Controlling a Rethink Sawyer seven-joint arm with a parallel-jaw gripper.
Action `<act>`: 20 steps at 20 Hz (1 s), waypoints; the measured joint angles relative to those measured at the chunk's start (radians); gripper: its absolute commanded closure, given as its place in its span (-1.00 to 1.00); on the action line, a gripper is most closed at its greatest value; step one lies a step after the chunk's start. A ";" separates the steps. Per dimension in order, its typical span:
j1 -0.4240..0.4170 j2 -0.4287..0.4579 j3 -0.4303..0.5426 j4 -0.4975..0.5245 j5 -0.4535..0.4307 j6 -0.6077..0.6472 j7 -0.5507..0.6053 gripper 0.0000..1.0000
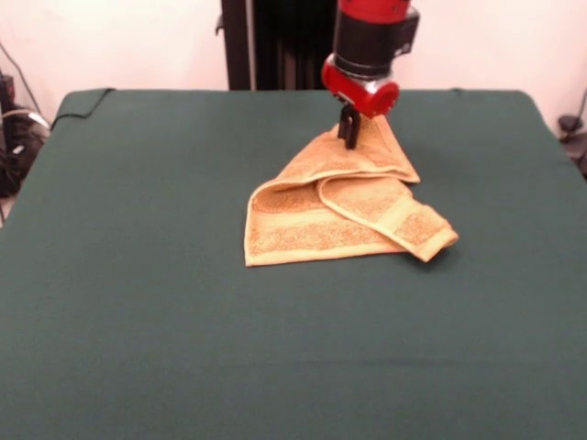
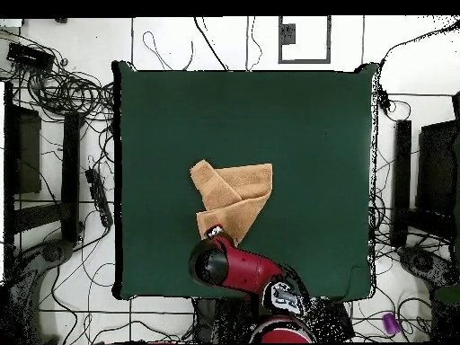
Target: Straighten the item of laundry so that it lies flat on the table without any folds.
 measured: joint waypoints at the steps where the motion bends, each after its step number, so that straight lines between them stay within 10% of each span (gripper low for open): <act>1: -0.001 -0.001 0.000 0.000 0.000 0.000 0.000 1.00; 20: -0.374 -0.431 0.093 0.122 -0.179 0.196 0.000 1.00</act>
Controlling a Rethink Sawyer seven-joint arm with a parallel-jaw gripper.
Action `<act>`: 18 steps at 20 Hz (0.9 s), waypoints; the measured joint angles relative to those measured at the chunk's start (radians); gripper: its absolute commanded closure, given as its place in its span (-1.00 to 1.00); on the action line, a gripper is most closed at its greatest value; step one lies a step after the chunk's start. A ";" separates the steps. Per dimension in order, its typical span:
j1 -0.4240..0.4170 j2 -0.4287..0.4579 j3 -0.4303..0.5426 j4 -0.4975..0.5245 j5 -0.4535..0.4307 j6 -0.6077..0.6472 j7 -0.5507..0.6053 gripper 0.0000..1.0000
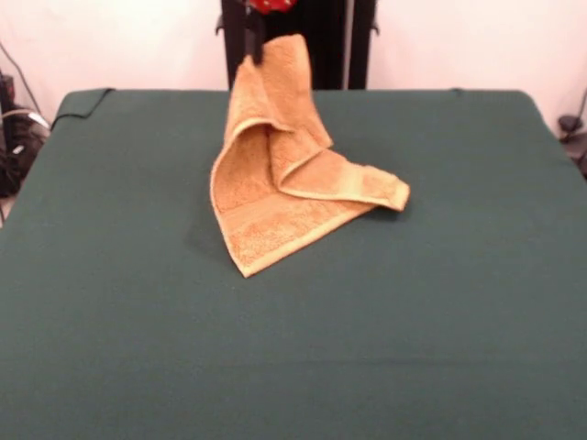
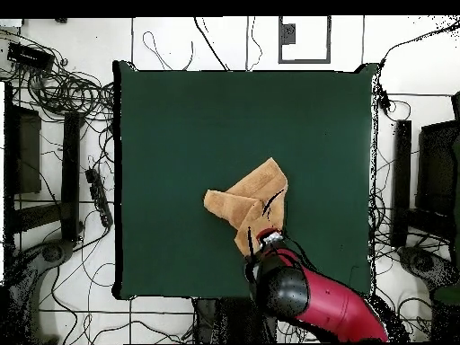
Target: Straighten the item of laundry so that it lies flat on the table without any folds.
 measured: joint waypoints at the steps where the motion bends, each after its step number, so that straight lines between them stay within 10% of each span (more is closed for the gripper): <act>1: -0.026 -0.009 0.019 0.004 -0.023 0.000 0.000 1.00; 18: -0.056 0.063 0.114 0.004 -0.170 -0.065 0.000 1.00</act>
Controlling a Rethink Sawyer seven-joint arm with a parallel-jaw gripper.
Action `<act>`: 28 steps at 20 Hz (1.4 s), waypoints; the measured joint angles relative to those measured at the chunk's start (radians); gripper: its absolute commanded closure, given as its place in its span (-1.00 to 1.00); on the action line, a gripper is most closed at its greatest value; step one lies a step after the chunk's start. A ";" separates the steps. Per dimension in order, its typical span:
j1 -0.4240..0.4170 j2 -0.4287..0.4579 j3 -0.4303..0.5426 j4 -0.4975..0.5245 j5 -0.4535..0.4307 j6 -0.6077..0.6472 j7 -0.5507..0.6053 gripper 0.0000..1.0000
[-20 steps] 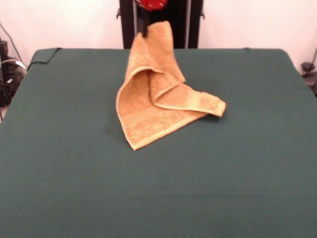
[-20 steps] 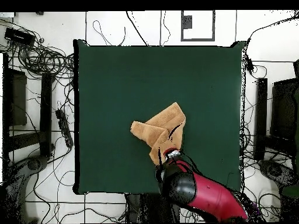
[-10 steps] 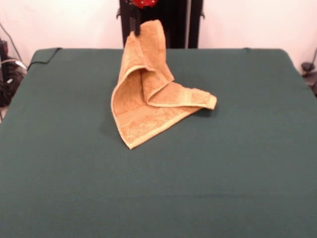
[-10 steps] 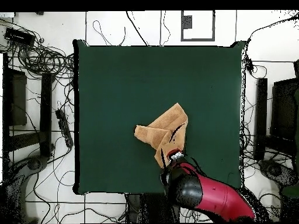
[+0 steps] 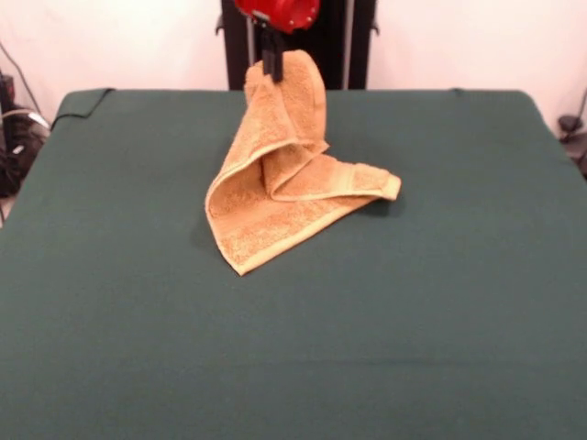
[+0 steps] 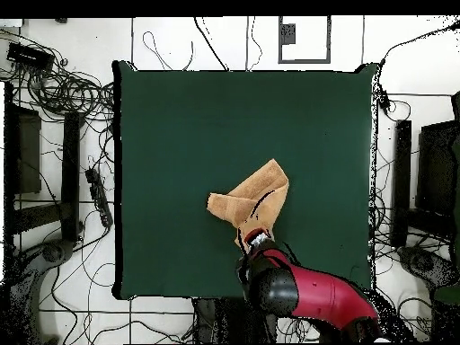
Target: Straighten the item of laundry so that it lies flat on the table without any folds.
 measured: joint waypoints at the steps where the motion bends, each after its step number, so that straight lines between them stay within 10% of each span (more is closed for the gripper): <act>1: -0.001 0.004 0.002 0.000 -0.004 -0.002 0.000 1.00; 28: -0.412 -0.053 0.126 0.080 -0.294 -0.005 0.000 1.00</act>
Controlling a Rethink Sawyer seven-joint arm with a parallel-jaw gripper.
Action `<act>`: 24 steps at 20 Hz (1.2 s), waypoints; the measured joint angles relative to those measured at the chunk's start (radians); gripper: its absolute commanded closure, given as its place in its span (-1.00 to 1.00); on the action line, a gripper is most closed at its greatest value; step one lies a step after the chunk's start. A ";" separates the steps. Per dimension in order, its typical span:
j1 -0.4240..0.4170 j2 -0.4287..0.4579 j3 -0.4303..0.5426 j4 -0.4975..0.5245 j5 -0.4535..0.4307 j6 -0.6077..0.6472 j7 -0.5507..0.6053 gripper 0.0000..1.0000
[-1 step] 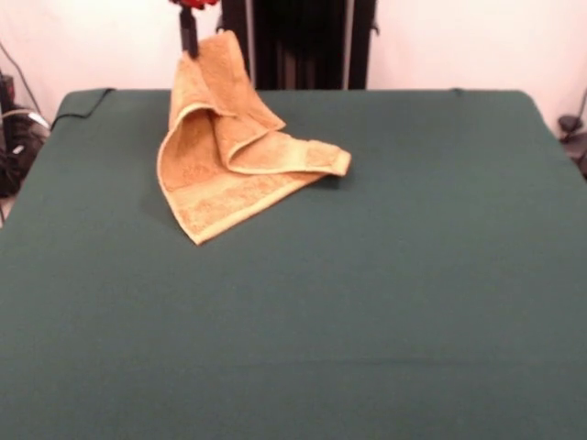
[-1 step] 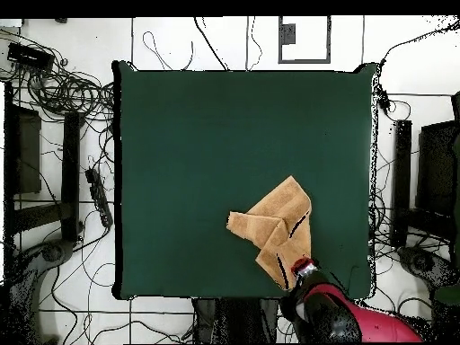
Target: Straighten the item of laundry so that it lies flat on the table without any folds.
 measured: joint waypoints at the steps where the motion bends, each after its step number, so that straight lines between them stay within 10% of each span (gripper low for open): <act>1: -0.011 0.000 0.003 0.001 -0.013 0.000 0.000 1.00; 24: 0.075 0.316 -0.041 -0.132 -0.297 -0.010 0.000 1.00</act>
